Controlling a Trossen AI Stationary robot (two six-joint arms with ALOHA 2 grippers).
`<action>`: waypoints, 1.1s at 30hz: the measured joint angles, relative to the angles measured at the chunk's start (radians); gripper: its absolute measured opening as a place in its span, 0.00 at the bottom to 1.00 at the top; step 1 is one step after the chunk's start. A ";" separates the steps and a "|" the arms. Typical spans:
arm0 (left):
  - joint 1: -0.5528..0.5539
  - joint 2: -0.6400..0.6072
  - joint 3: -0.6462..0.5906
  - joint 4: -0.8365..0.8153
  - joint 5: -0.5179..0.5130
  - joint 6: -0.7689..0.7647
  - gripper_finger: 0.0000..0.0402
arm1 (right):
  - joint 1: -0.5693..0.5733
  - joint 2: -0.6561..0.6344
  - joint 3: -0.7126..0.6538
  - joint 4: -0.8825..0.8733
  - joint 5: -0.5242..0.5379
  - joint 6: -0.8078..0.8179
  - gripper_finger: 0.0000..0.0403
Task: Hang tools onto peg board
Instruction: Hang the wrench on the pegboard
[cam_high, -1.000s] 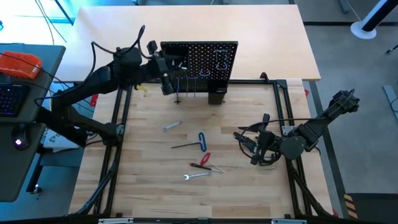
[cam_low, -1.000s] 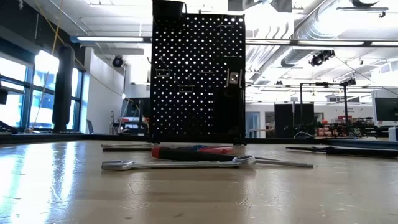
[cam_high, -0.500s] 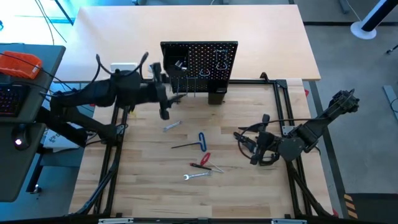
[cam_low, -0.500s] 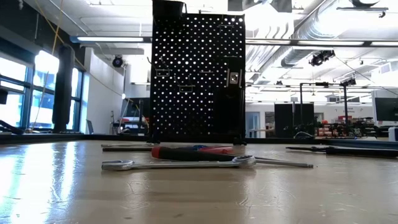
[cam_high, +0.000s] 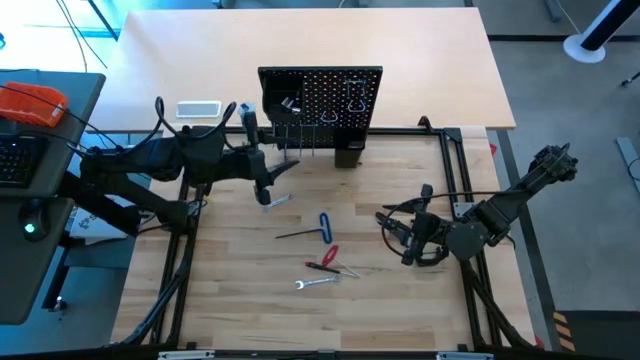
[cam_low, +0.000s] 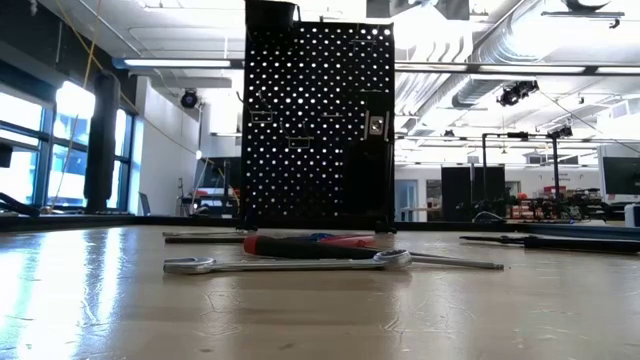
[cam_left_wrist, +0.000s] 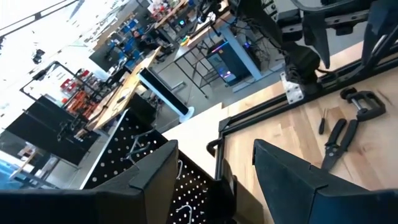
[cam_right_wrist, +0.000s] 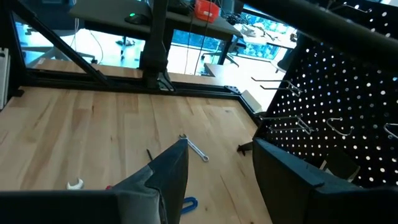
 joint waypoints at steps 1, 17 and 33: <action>-0.003 0.000 0.000 0.000 0.000 -0.006 0.50 | 0.000 0.000 0.000 0.000 0.000 0.005 0.43; -0.048 0.000 -0.001 0.001 -0.020 -0.022 0.50 | 0.000 0.000 0.000 0.000 -0.008 0.018 0.43; -0.088 0.001 -0.001 -0.007 0.015 -0.066 0.50 | 0.000 0.002 0.000 0.000 -0.008 0.018 0.43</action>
